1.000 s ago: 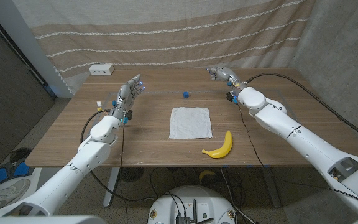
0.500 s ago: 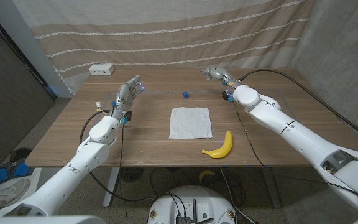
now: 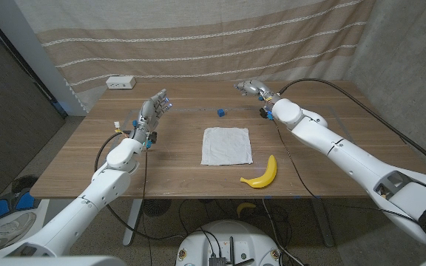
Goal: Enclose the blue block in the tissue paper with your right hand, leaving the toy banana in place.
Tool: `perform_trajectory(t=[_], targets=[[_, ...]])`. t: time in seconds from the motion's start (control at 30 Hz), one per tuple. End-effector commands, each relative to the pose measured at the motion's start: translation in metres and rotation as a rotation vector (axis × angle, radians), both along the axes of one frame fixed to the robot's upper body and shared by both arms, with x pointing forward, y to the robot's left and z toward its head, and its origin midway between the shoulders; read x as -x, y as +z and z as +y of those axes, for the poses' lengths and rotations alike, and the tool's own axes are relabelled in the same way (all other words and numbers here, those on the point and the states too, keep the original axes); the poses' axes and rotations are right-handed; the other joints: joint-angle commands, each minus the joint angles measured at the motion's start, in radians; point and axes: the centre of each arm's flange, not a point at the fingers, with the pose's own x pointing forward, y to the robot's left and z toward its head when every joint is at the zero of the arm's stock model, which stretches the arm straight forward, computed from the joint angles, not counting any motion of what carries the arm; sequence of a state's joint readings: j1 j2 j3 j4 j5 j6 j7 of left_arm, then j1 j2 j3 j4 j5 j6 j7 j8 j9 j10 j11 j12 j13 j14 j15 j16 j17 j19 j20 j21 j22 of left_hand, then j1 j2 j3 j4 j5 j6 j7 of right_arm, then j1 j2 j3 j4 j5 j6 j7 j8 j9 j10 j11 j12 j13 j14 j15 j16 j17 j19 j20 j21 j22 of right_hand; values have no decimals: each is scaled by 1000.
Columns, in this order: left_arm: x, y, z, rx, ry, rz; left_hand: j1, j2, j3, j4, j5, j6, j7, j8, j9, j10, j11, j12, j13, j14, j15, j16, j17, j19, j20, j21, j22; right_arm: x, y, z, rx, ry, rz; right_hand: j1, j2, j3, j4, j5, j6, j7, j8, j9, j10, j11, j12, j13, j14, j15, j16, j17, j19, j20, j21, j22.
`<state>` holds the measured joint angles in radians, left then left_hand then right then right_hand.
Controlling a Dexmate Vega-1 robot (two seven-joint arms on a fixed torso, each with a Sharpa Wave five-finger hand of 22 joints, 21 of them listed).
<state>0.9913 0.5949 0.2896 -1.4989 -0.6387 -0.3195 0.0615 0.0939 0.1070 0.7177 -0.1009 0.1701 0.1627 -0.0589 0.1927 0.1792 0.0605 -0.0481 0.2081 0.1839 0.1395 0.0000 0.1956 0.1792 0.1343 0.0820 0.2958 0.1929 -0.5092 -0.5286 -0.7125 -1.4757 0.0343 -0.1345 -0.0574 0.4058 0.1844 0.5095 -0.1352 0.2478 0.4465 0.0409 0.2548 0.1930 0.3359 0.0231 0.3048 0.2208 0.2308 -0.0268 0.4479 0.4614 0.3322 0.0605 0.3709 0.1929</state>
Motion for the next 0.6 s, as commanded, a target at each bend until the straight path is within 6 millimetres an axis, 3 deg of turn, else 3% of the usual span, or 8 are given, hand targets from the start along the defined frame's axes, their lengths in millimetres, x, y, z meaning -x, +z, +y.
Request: perform_trajectory(t=[0.03, 0.6], targets=[[1, -1, 0, 6, 4, 3, -11, 37, 8, 1, 4, 8, 1, 0, 2, 6, -3, -2, 2, 10, -2, -1, 3, 2, 5, 3, 4, -9, 1, 14, 65, -14, 5, 11, -7, 5, -1, 4, 11, -2, 0, 4, 14, 1, -2, 4, 1, -6, 4, 4, 4, -2, 9, 3], [7, -3, 2, 6, 7, 5, -13, 37, 8, -1, 4, 9, 1, -1, 2, 6, -2, -3, 2, 10, -2, -2, 3, 3, 6, 2, 4, -22, -2, 31, 149, -34, 0, 18, -7, 6, -2, 6, 28, -4, 0, 5, 24, 2, -2, 5, 3, -13, 5, 4, 7, -6, 11, 2]])
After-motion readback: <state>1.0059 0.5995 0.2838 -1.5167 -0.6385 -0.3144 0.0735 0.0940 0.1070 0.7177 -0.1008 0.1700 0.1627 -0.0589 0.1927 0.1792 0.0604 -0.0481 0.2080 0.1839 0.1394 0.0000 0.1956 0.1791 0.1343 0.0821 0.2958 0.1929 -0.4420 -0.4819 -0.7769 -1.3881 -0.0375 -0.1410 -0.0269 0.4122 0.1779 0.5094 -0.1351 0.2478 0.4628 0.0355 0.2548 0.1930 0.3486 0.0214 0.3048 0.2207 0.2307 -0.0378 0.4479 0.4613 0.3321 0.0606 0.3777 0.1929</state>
